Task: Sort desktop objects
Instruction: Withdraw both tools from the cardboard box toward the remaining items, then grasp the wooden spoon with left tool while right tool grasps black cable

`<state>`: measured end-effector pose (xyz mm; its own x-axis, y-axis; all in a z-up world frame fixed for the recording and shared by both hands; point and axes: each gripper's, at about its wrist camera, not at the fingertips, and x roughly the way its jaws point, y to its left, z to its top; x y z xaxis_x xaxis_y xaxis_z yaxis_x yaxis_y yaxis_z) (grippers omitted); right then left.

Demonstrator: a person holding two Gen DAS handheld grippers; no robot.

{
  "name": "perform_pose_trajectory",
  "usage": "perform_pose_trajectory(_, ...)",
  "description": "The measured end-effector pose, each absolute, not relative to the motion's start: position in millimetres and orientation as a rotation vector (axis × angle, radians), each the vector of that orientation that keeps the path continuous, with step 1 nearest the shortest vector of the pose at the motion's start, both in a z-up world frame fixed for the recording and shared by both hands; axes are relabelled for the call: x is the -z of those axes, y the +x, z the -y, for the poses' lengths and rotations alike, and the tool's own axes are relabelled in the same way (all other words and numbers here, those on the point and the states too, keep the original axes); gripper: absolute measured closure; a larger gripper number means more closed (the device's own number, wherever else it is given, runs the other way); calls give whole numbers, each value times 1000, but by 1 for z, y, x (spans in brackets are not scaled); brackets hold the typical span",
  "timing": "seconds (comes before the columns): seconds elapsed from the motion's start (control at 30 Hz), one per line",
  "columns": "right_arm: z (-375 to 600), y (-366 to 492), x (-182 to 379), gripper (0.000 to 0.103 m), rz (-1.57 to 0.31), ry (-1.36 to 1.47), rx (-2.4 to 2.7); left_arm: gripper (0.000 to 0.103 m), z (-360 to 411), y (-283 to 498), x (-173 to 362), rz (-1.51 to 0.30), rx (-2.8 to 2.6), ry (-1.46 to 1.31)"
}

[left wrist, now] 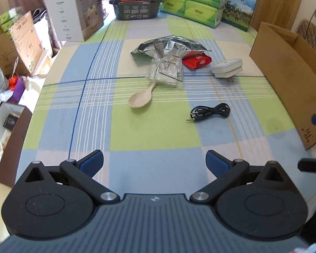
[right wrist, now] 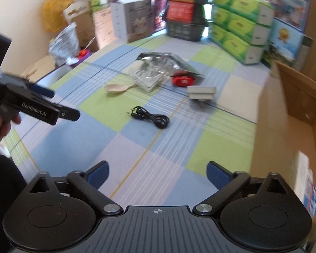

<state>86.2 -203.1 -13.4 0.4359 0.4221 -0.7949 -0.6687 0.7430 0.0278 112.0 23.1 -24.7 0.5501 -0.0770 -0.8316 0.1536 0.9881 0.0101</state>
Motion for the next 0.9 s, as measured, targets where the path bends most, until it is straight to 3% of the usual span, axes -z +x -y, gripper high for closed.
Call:
perform_pose_trajectory(0.5,130,168,72,41,-855,-686,-995,5,-26,199,66,-975,366,424)
perform_pose_trajectory(0.73,104,197,93,52,-871,-744,-1045,11,-33,228,81,-955,503,411)
perform_pose_trajectory(0.9,96,208,104,60,-902,-757,-1044,30,-41,244,88,-963,522,381)
